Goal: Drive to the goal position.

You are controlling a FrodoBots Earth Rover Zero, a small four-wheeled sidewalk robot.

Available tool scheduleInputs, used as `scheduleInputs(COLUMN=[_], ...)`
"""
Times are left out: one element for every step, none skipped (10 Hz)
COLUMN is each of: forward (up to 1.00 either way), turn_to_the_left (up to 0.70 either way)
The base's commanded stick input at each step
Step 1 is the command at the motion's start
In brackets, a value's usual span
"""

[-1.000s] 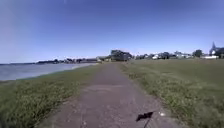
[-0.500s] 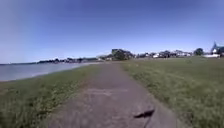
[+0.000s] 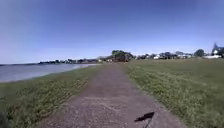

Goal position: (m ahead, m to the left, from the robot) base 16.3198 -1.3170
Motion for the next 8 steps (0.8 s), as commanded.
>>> scheduleInputs(forward=[0.70,0.70,0.70,0.70,0.70,0.70,0.70,0.70], turn_to_the_left=[0.00,0.00,0.00,0.00,0.00,0.00,0.00,0.00])
